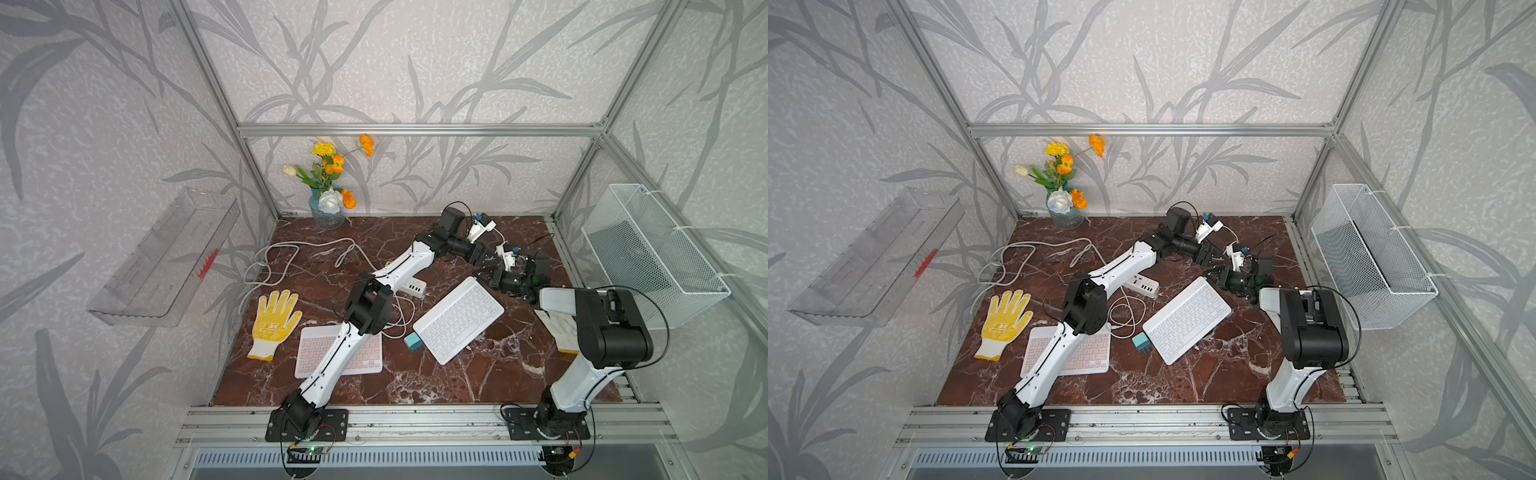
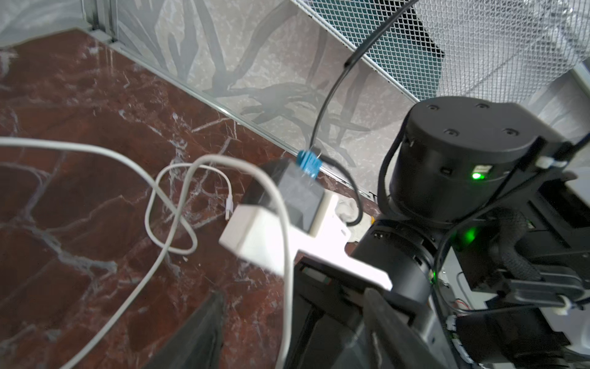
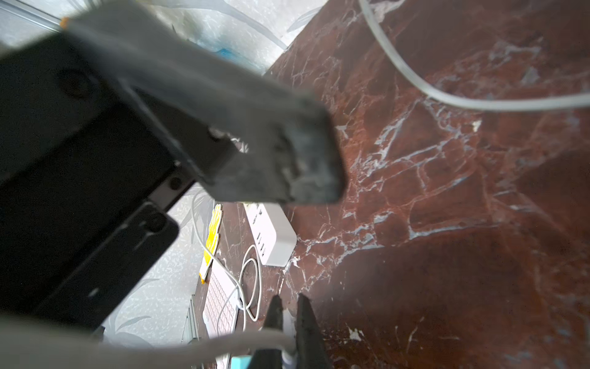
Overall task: Unplug the wireless keyboard
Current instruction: Pick up the power cord at the center of the board, then remove the power cord from the keyboard.
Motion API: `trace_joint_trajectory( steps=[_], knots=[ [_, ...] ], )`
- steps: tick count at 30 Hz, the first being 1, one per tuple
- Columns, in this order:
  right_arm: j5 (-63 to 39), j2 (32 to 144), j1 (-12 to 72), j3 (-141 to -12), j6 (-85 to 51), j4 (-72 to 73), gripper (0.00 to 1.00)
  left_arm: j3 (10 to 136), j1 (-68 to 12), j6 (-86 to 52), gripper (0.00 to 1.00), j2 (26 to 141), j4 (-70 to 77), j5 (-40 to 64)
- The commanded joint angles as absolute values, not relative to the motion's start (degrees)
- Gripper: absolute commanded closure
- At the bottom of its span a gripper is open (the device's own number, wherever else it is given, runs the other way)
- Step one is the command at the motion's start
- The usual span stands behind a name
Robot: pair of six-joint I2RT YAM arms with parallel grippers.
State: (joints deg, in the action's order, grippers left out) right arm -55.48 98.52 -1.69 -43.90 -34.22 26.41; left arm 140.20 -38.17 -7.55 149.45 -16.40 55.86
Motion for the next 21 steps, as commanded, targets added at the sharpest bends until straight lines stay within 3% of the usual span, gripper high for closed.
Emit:
trace_joint_trajectory(
  steps=[1,8,15,21],
  knots=[
    [-59.17,93.68,-3.82,-46.4,-30.38,25.33,1.0,138.32,-34.8,-8.73,0.29,144.1,-20.55,62.71],
    [-65.75,94.33,-7.51,-46.11,-33.36,34.91,1.0,136.64,-31.45,-6.6,0.28,141.74,-29.96,73.17],
    [-69.61,94.2,-8.78,-46.58,-36.15,39.34,1.0,133.55,-31.81,11.19,0.28,141.89,-40.5,69.47],
    [-70.21,93.25,-8.12,-46.74,-35.59,38.14,1.0,134.3,-33.34,9.13,0.3,145.27,-33.24,73.69]
  ],
)
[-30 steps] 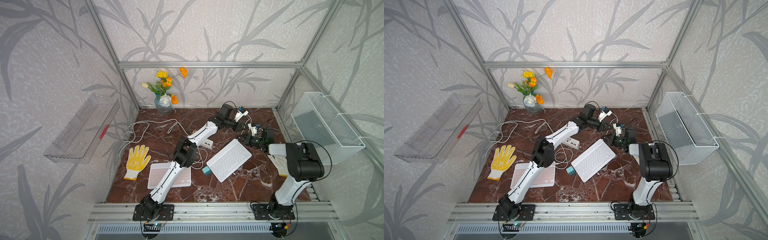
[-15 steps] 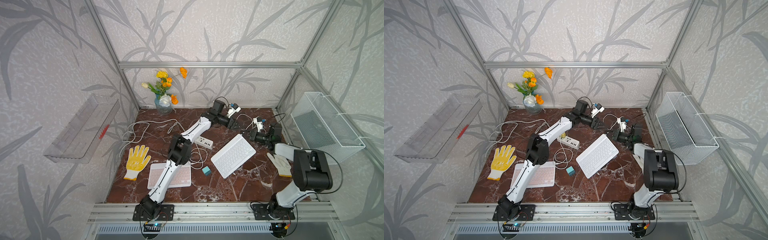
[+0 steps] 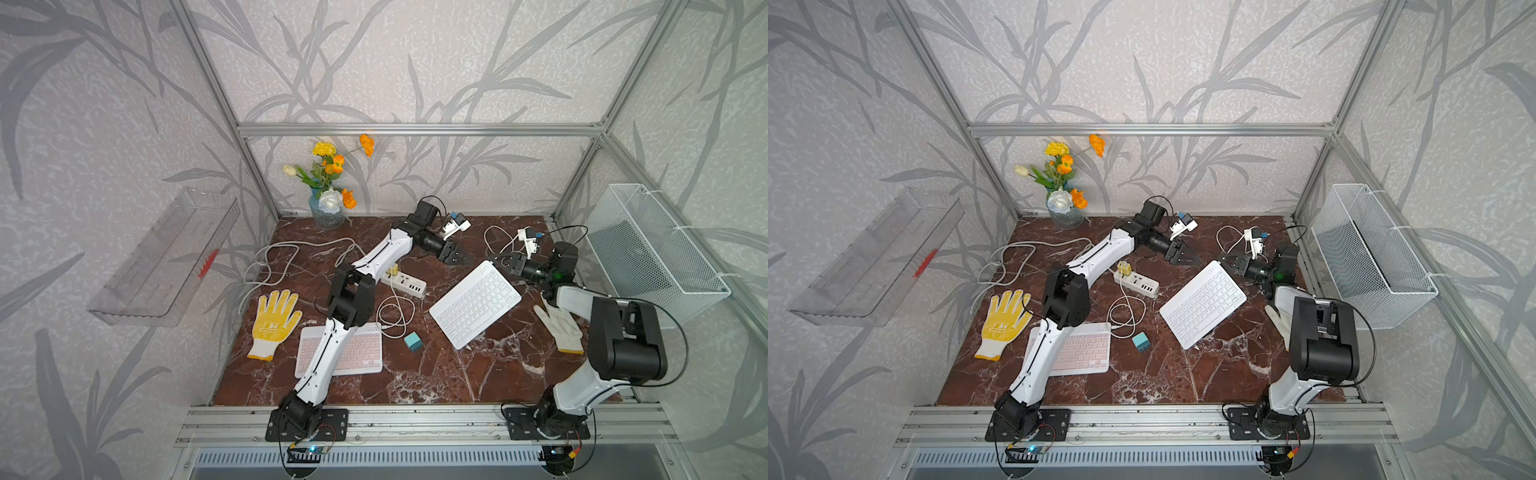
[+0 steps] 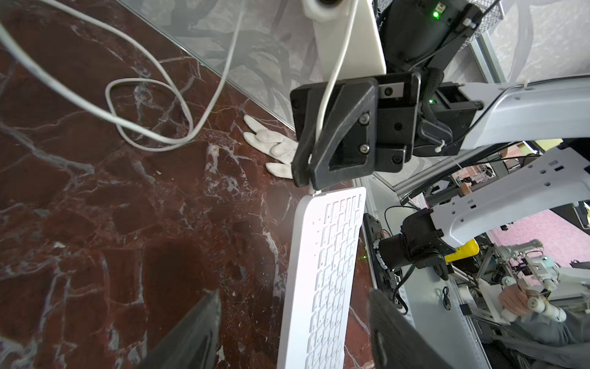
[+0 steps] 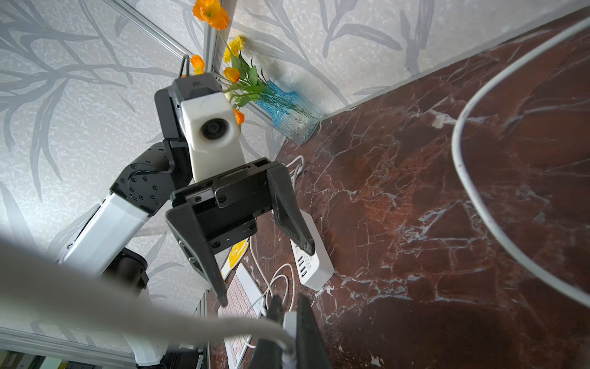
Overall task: Unplug the wireless keyboard
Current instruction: Remove the power cord from the keyboard.
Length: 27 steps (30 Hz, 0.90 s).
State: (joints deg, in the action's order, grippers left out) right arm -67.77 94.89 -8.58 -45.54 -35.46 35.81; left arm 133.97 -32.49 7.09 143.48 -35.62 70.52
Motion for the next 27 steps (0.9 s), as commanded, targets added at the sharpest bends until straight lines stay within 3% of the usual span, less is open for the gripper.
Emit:
trace_joint_trajectory(
  steps=[1,11,16,21,27],
  knots=[
    [-70.25,93.25,-7.91,-46.89,-35.53,38.08,1.0,134.29,-33.76,7.62,0.32,145.85,-30.66,75.11],
    [-70.36,92.59,-7.03,-47.44,-35.45,36.6,1.0,127.41,-36.03,-3.39,0.54,146.38,-15.93,83.41],
    [-69.45,91.91,-6.94,-48.5,-33.95,33.37,1.0,124.01,-36.39,-6.22,0.92,145.32,-11.09,82.8],
    [-69.13,91.89,-6.94,-50.95,-32.92,29.58,1.0,123.6,-36.28,-7.16,1.0,144.98,-10.21,83.08],
    [-67.85,92.95,-7.45,-52.84,-33.53,30.88,1.0,119.56,-36.52,-11.68,1.0,142.14,-2.69,84.4]
  ],
)
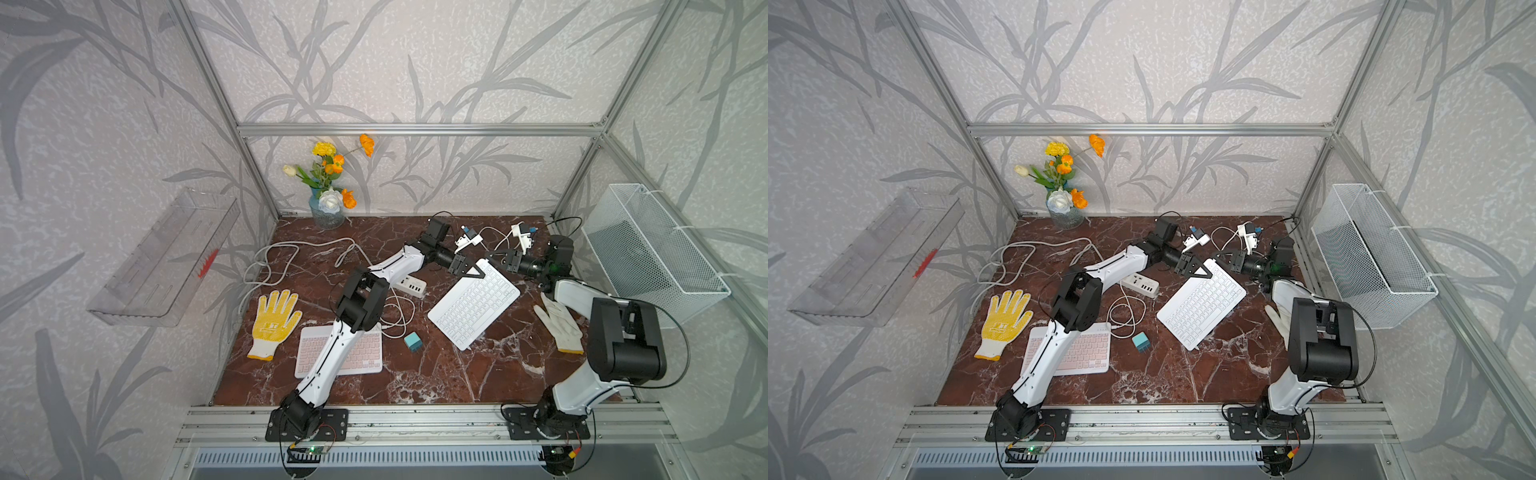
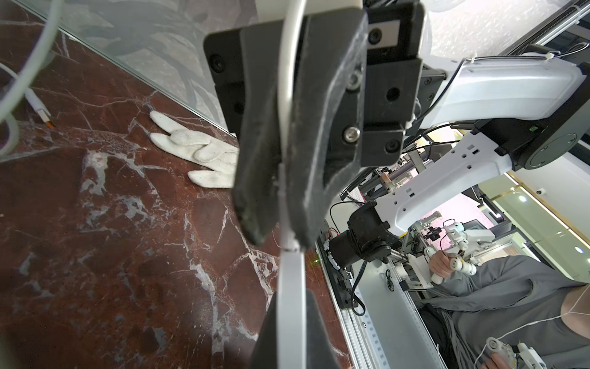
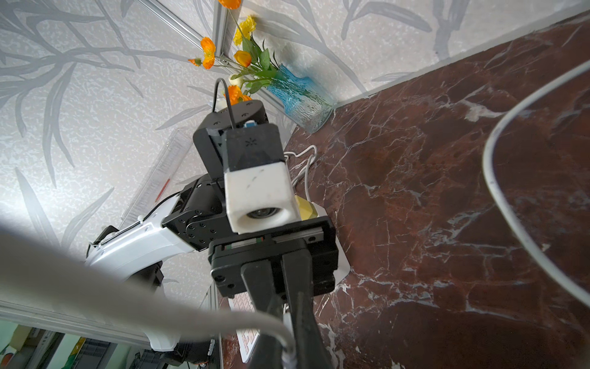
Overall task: Unplug the wireless keyboard
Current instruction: Remove the power cord from the keyboard.
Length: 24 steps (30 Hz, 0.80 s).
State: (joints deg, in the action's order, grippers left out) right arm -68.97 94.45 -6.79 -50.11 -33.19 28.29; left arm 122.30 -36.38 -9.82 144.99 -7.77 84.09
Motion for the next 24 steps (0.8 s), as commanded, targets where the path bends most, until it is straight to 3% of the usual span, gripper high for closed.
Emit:
trace_joint_trajectory(
  steps=[1,8,14,17,21,24],
  knots=[
    [-67.97,93.36,-7.75,-53.05,-34.85,32.69,1.0,117.89,-36.64,-13.76,1.0,141.44,0.52,84.7],
    [-67.04,97.43,-10.26,-49.14,-50.06,56.28,1.0,110.52,-35.42,-31.56,1.0,138.69,25.93,83.71],
    [-66.11,100.06,-10.22,-48.82,-51.66,58.04,1.0,110.75,-35.26,-28.41,1.0,138.6,20.44,84.37],
    [-64.34,98.68,-10.25,-51.66,-45.73,46.11,1.0,112.0,-35.15,-23.52,1.0,138.85,12.11,82.1],
    [-58.61,96.81,-10.18,-57.62,-31.94,19.84,1.0,116.6,-35.36,-14.76,1.0,139.92,-3.54,78.81],
    [-54.54,100.29,-10.13,-62.74,-26.62,6.57,1.0,117.11,-35.39,-14.54,1.0,139.93,-5.2,77.04]
  ],
)
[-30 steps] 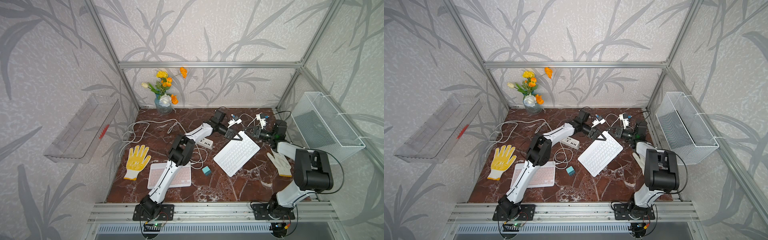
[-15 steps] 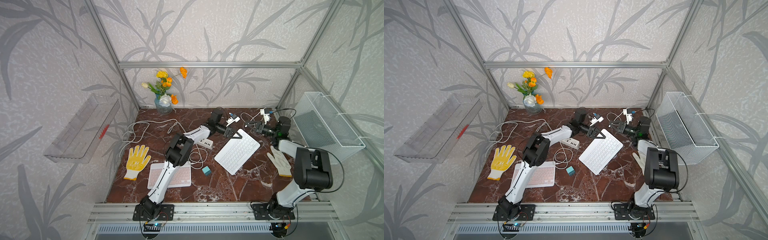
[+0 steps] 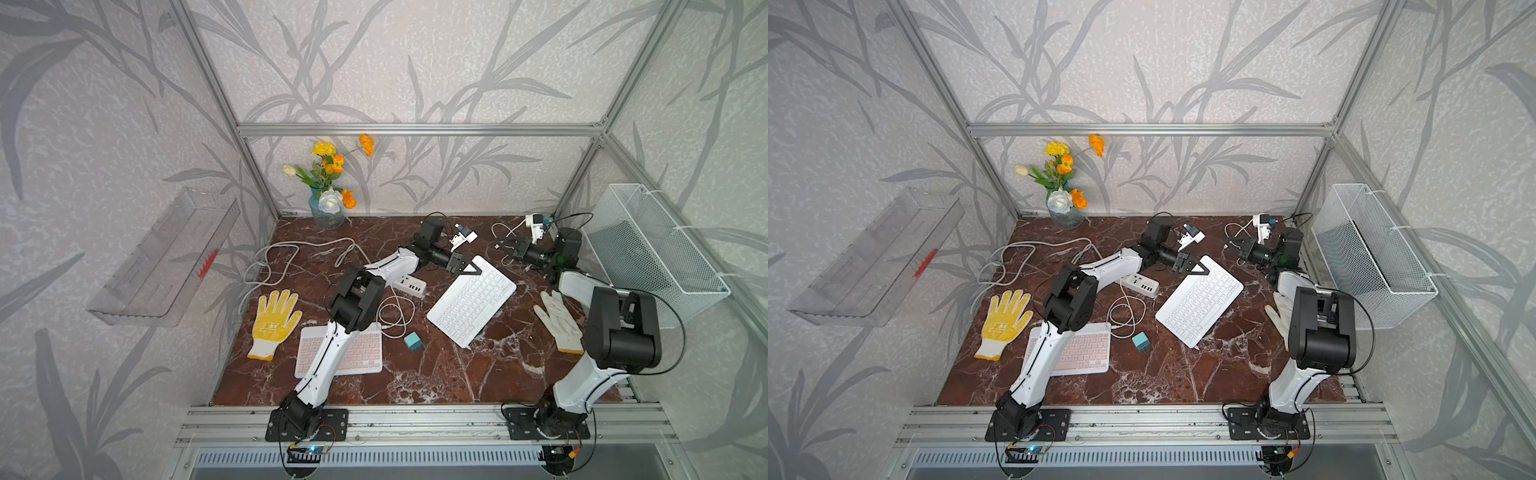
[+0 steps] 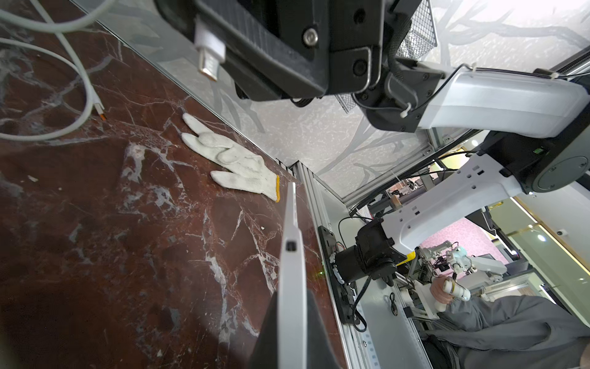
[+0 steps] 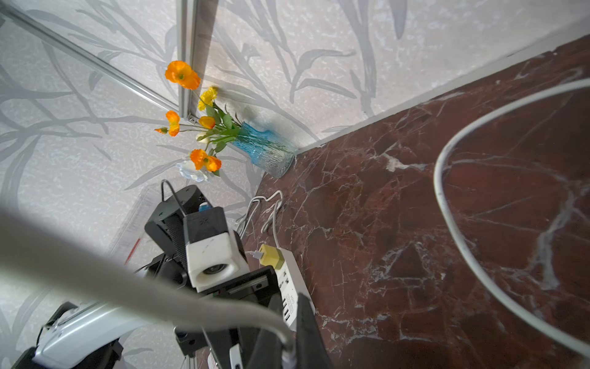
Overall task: Unplug the wireless keyboard
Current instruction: Remove the power cord from the keyboard, then place the power cord at the center of the board.
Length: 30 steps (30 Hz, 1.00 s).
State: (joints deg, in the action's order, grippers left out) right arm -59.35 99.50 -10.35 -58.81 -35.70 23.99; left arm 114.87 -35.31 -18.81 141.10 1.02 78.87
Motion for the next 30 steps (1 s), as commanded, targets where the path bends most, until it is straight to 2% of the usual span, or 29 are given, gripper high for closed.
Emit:
trace_joint_trajectory(
  steps=[1,6,9,15,18,26,30],
  knots=[
    [-53.16,101.65,-10.17,-63.71,-26.53,4.7,0.99,117.46,-35.42,-14.59,1.0,140.04,-6.12,76.33],
    [-50.18,108.67,-9.29,-69.36,-27.38,0.55,0.95,122.18,-36.22,-11.23,0.98,142.06,-16.41,75.88],
    [-46.16,112.18,-7.68,-75.29,-25.27,-6.96,0.91,123.05,-37.0,-7.08,0.97,142.3,-22.21,75.31],
    [-36.83,114.89,-5.22,-82.34,-23.23,-19.44,0.52,124.05,-37.84,-7.07,0.97,143.72,-24.56,73.74],
    [-34.4,115.49,-4.83,-85.43,-21.55,-26.35,0.42,125.73,-37.84,-6.67,0.97,144.9,-26.82,73.21],
    [-27.92,111.03,-4.75,-87.53,-17.59,-37.25,0.4,130.67,-38.09,-7.43,0.94,148.05,-30.11,68.88],
    [-26.33,104.74,-4.72,-83.09,-17.8,-35.46,0.4,133.65,-38.46,-9.55,0.93,150.36,-30.44,66.4]
  ],
)
